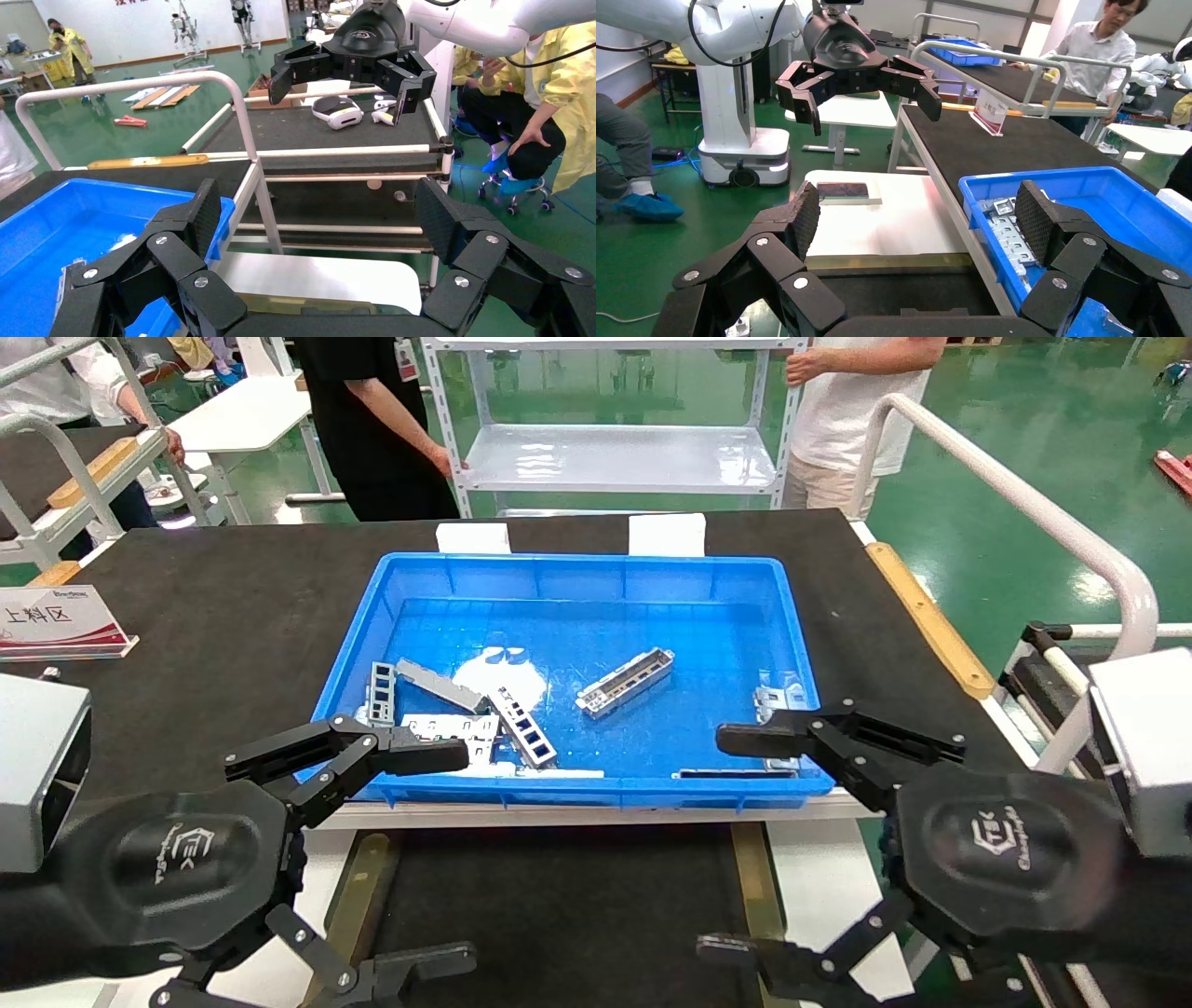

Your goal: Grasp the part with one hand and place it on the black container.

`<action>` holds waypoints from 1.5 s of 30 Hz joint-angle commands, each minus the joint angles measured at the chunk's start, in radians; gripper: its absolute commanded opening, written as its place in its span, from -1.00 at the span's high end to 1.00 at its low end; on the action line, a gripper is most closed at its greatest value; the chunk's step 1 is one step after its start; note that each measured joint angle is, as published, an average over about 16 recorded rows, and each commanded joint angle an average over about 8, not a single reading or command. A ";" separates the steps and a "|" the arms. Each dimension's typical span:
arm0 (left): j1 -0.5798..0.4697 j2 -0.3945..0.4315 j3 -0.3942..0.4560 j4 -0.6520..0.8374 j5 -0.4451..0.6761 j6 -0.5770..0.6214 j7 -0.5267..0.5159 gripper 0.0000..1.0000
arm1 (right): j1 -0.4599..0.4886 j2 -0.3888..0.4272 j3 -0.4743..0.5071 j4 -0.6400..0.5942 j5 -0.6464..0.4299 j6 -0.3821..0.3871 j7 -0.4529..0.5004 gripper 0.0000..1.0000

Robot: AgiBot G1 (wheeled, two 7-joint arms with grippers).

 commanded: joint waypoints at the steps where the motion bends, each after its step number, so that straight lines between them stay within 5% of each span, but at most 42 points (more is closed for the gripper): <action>1: 0.000 0.000 0.000 0.000 0.000 0.000 0.000 -1.00 | 0.000 0.000 0.000 0.000 0.000 0.000 0.000 -1.00; 28: -0.016 0.019 0.009 0.001 0.033 -0.038 -0.001 -1.00 | 0.000 0.000 0.000 0.000 0.000 0.000 0.000 -1.00; 45: -0.197 0.228 0.125 0.184 0.292 -0.216 0.020 -1.00 | 0.000 0.000 0.000 -0.001 0.000 0.000 0.000 -1.00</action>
